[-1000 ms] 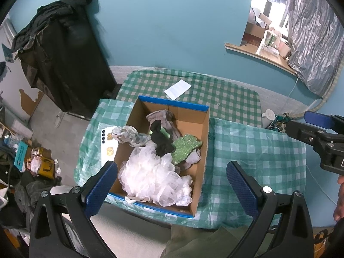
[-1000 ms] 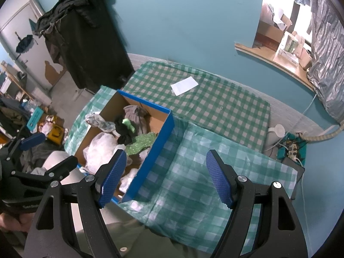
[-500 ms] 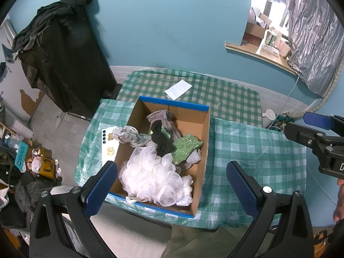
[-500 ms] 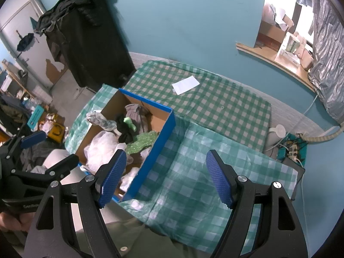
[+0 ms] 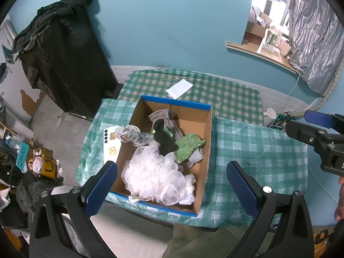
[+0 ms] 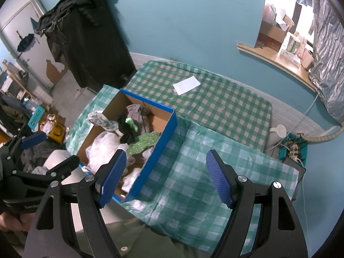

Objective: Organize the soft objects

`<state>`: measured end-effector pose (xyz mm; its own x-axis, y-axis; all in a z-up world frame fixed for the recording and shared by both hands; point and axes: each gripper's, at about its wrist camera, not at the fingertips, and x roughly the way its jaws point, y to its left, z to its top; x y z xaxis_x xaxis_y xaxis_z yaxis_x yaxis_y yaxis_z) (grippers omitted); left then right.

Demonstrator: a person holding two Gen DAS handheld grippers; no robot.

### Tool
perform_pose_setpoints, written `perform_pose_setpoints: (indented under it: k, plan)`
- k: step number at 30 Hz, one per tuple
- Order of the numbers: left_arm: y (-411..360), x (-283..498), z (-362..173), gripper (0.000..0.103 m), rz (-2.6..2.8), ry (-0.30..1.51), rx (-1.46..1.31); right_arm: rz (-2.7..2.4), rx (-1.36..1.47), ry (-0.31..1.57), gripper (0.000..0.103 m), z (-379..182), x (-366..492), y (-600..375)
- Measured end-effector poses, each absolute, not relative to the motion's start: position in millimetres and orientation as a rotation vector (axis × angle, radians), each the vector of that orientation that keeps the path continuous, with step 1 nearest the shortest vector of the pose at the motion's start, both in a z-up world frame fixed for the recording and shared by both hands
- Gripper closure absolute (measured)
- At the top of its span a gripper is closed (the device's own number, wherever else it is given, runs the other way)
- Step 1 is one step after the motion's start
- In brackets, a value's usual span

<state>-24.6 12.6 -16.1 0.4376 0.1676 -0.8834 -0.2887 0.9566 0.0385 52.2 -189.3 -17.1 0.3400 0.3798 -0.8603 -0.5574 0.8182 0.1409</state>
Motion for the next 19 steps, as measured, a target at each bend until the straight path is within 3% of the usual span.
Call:
perform_pose_setpoints:
  k: [19]
  plan:
    - [16.4,-28.4,-17.8,0.001,0.280,1.086,-0.122,0.615,-0.191,1.061,0.027,-17.2,51.8,-190.1]
